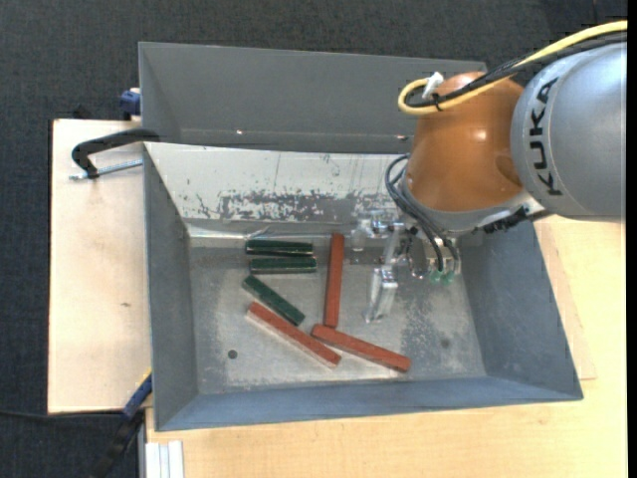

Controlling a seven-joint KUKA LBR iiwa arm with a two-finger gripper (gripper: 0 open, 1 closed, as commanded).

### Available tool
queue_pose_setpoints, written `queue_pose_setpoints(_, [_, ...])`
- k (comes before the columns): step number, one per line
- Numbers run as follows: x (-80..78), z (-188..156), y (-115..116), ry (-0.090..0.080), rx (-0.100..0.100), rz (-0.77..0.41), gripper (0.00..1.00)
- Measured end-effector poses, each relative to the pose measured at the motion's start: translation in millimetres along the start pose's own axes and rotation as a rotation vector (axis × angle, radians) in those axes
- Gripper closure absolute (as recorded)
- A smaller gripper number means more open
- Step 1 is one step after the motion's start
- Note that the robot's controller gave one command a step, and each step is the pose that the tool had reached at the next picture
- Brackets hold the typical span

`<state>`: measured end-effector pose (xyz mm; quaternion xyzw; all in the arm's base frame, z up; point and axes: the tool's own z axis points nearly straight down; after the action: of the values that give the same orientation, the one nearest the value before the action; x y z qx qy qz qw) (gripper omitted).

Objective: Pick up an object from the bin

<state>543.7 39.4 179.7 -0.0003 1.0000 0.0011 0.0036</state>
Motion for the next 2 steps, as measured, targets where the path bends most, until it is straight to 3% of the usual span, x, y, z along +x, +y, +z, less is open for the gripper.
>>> queue_pose_setpoints(1, [22.5, 68, 4, 0.002, 0.001, 0.016, 0.0])
queue_pose_setpoints(2, [20.3, 103, 5, 0.008, 0.001, -0.021, 0.0])
